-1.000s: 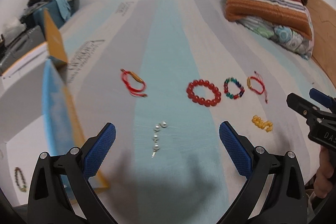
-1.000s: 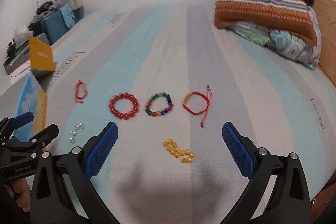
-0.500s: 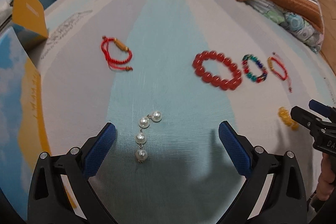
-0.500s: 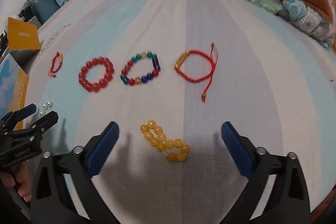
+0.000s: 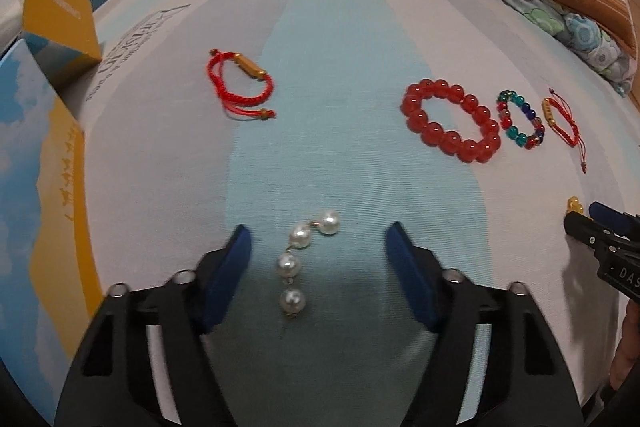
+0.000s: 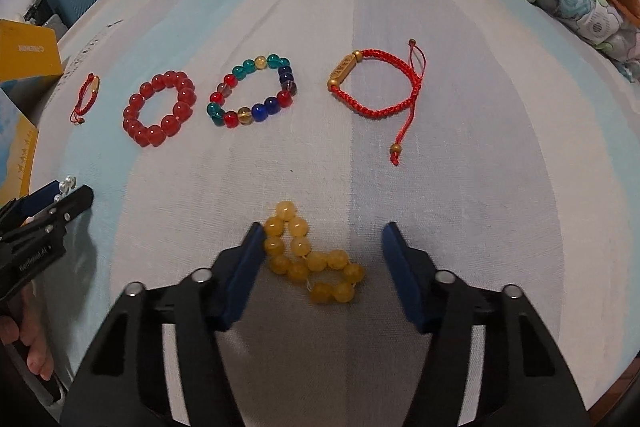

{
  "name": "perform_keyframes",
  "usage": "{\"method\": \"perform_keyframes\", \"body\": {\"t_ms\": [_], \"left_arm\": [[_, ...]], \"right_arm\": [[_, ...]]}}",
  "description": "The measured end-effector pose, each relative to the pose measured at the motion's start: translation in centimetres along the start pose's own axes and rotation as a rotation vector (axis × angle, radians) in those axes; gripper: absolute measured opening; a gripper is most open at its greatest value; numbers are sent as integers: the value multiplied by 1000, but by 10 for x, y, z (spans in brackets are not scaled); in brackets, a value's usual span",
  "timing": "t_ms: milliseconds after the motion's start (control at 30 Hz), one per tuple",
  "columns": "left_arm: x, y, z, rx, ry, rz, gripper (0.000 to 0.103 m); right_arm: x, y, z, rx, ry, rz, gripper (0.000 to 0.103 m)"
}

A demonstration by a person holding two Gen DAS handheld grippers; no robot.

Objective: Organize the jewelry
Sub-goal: 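Grasp the pearl strand with the left gripper while the right grasps the yellow bead bracelet, then carry the pearl strand and yellow bracelet over the box with both grippers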

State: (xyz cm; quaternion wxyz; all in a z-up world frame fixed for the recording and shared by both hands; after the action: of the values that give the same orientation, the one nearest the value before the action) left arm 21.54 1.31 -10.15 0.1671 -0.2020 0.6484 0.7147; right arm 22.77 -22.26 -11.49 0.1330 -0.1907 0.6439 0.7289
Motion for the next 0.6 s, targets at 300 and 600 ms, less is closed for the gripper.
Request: {"method": "perform_keyframes", "body": {"t_ms": [300,600], "left_arm": [[4,6,2,-6,-13,26,11],[9,22,11,54,21,32,10]], "right_arm": [[2,2,2,15,2,33,9],[7,14,1,5,-34,11,9]]}}
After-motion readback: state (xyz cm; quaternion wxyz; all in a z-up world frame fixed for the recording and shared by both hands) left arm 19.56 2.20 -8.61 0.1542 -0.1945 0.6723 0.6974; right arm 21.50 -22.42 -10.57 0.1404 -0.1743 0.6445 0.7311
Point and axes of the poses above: each gripper's, at about its wrist camera, not at the fingertips, and y roughly against the way its jaws point, z to its left, x to its underside, the point moved 2 cm from there along -y, roughly the way its jaws point, and after that the axes turned 4 degrees about -x, right-handed, at the moved point
